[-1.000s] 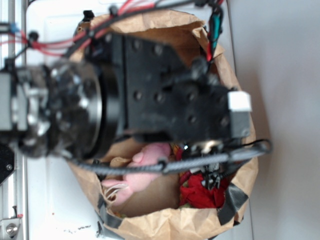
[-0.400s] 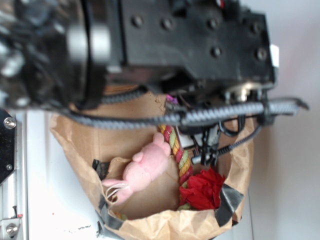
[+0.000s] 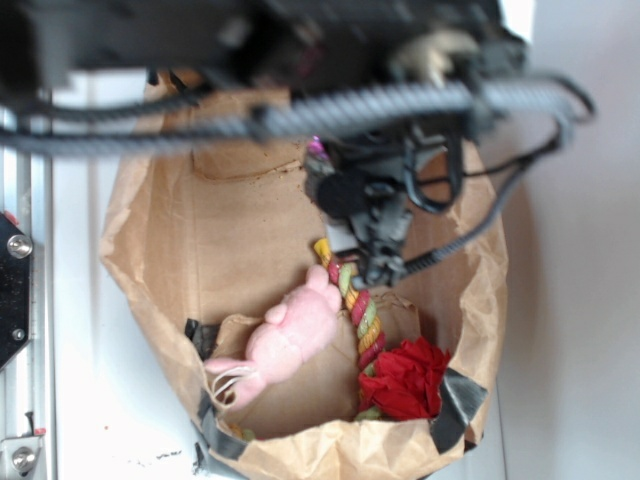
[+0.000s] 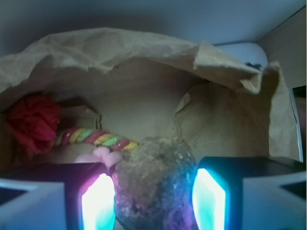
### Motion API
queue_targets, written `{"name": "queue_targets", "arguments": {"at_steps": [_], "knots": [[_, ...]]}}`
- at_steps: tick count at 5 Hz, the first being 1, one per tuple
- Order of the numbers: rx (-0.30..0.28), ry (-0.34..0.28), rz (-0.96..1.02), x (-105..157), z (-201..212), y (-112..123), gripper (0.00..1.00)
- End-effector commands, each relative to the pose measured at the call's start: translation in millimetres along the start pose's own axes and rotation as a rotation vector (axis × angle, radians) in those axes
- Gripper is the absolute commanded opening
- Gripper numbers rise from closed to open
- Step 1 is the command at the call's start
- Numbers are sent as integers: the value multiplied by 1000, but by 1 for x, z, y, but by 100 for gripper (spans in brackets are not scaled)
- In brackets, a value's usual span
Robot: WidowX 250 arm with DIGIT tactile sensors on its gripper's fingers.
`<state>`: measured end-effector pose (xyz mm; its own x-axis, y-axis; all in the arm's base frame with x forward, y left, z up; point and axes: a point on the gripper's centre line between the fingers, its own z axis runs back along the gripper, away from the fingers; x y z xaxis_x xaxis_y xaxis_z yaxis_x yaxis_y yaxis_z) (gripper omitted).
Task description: Grab the rock.
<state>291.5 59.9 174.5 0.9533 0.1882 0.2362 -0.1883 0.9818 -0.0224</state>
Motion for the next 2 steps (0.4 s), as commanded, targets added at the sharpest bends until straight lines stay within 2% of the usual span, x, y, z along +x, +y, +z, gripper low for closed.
{"name": "queue_targets", "arguments": {"at_steps": [1,2], "knots": [[-7,-109,-56,-9,26,3,0],[-17,-119,-58,-12,26,0,0]]}}
